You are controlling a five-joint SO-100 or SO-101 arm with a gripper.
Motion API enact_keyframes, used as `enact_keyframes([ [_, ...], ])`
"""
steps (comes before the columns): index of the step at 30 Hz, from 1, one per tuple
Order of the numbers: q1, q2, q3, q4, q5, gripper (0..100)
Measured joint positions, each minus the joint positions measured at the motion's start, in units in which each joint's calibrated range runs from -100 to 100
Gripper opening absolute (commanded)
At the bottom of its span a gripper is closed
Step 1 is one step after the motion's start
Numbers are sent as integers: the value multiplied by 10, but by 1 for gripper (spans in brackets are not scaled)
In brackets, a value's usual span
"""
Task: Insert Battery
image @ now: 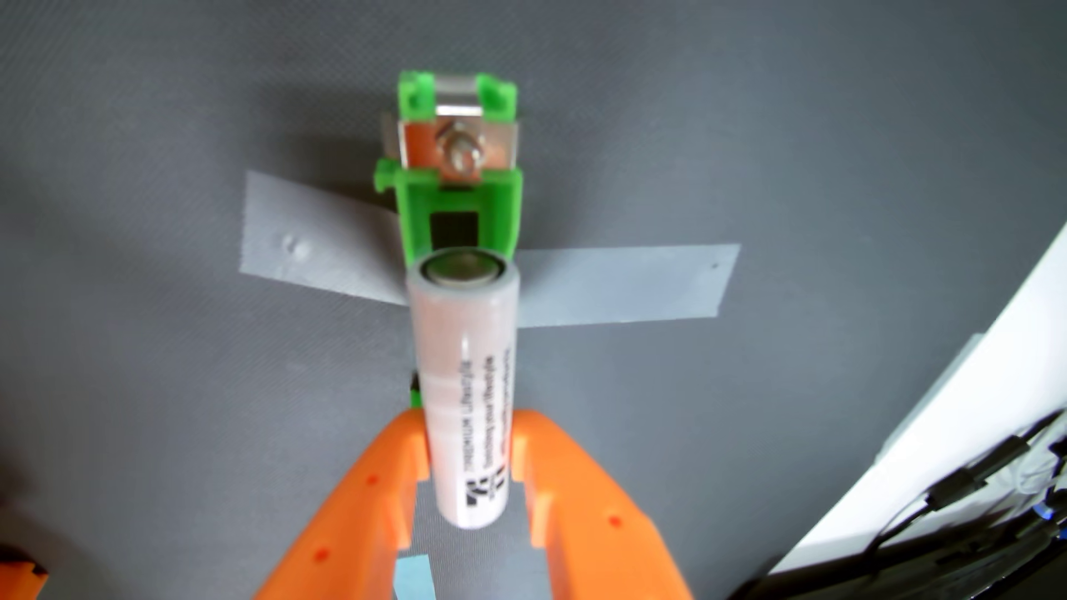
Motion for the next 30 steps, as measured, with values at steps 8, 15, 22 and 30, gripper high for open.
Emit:
enact_keyframes([
  [8, 0, 0, 2, 0, 0, 1],
  [15, 0, 0, 9, -3, 1, 1],
  [22, 0, 0, 11, -3, 1, 2],
  [30, 0, 0, 13, -13, 1, 2],
])
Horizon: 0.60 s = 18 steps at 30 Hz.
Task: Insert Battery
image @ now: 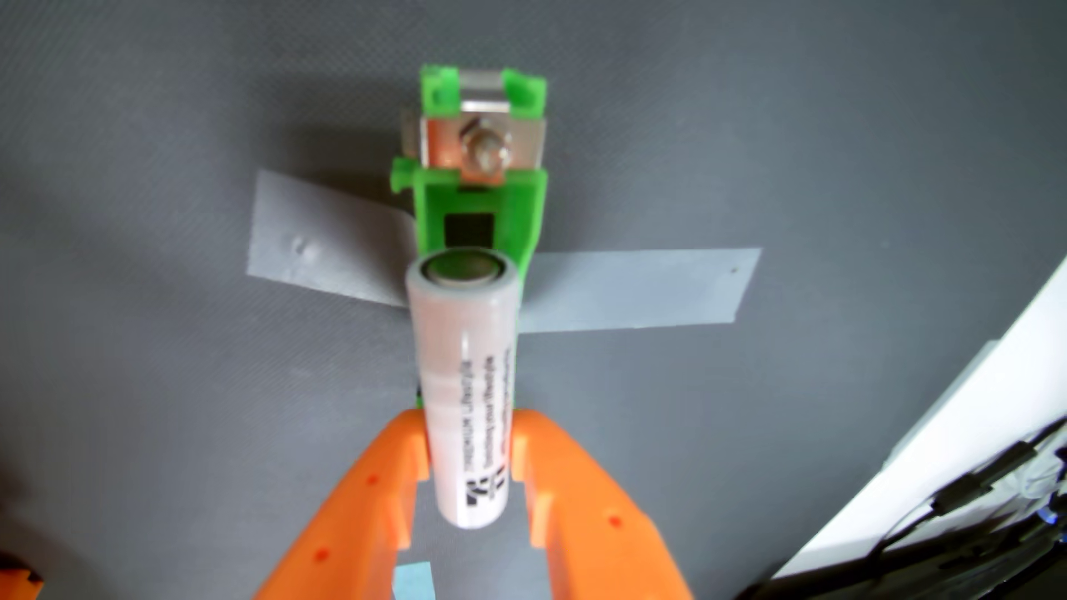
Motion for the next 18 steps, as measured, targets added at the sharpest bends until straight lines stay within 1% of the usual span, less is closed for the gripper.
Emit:
enact_keyframes([
  [4, 0, 0, 12, -20, 0, 2],
  [18, 0, 0, 12, -23, 0, 2],
])
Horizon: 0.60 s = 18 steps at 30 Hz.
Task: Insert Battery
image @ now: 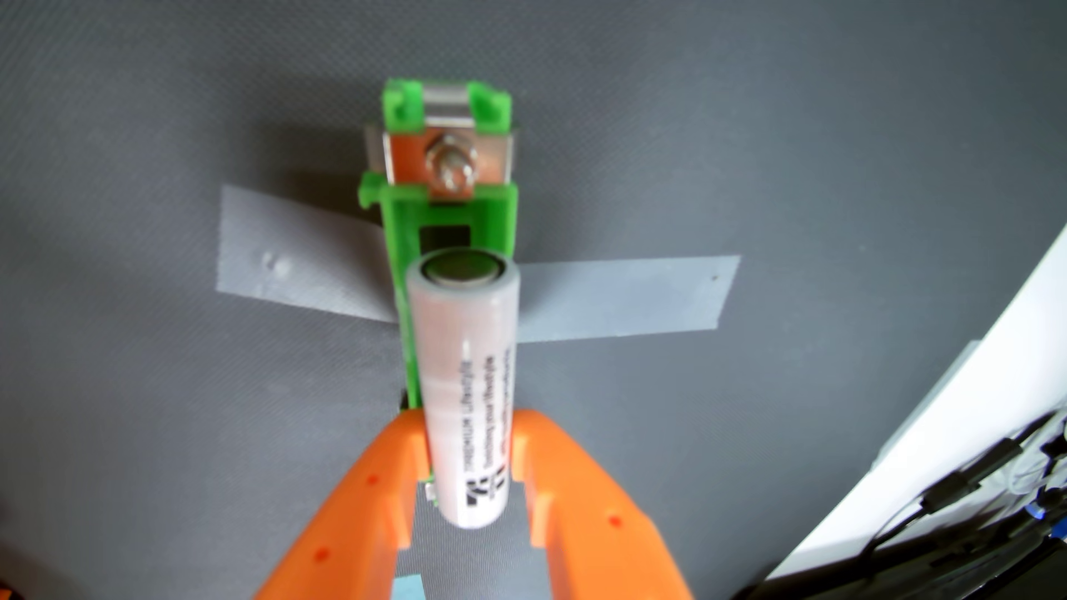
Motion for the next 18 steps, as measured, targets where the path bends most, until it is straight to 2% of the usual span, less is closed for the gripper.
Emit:
enact_keyframes([
  [18, -5, 0, 0, 0, 0, 2],
])
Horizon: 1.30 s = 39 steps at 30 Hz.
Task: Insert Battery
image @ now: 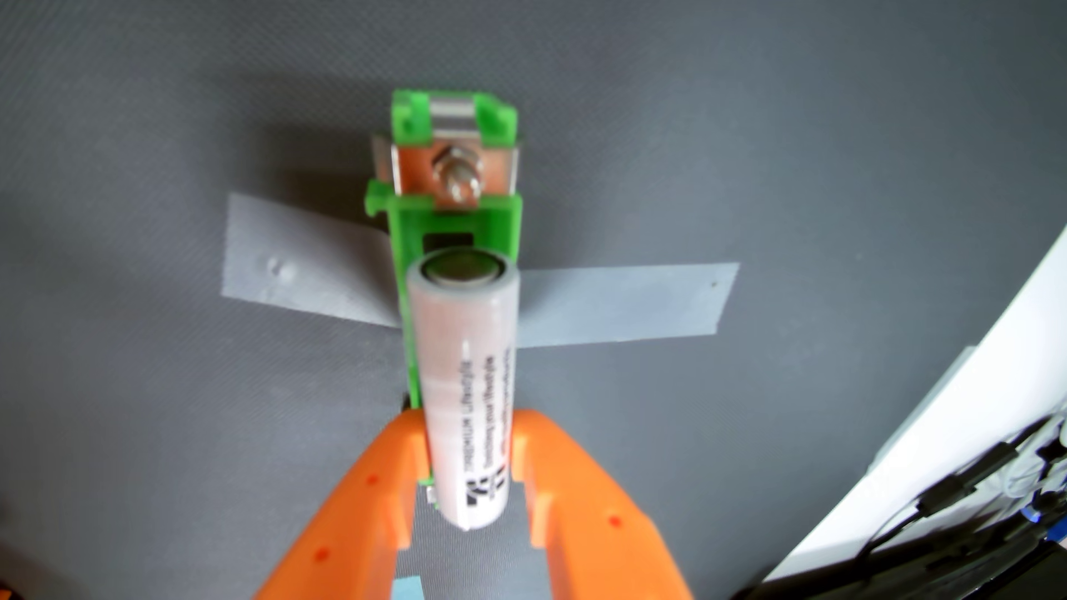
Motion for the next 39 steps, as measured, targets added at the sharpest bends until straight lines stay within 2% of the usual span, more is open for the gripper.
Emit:
enact_keyframes([
  [11, 1, 0, 0, 0, 0, 2],
  [17, 1, 0, 13, -3, -1, 11],
  [21, 1, 0, 14, -2, 2, 13],
  [34, -15, 0, 7, 1, 0, 12],
  [39, -42, 0, -20, 41, 0, 12],
])
